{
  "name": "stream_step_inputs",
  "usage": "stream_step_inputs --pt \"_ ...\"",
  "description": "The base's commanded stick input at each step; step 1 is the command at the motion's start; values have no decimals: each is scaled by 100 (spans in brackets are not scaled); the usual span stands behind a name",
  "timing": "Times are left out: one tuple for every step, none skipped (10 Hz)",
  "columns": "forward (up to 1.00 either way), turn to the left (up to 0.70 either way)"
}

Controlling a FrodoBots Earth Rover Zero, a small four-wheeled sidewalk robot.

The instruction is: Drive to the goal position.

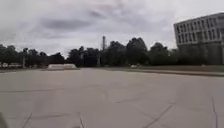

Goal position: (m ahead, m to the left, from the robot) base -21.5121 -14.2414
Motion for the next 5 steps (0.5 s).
stream_step_inputs --pt "100 -37" --pt "100 -37" --pt "100 -37" --pt "100 -37" --pt "100 -37"
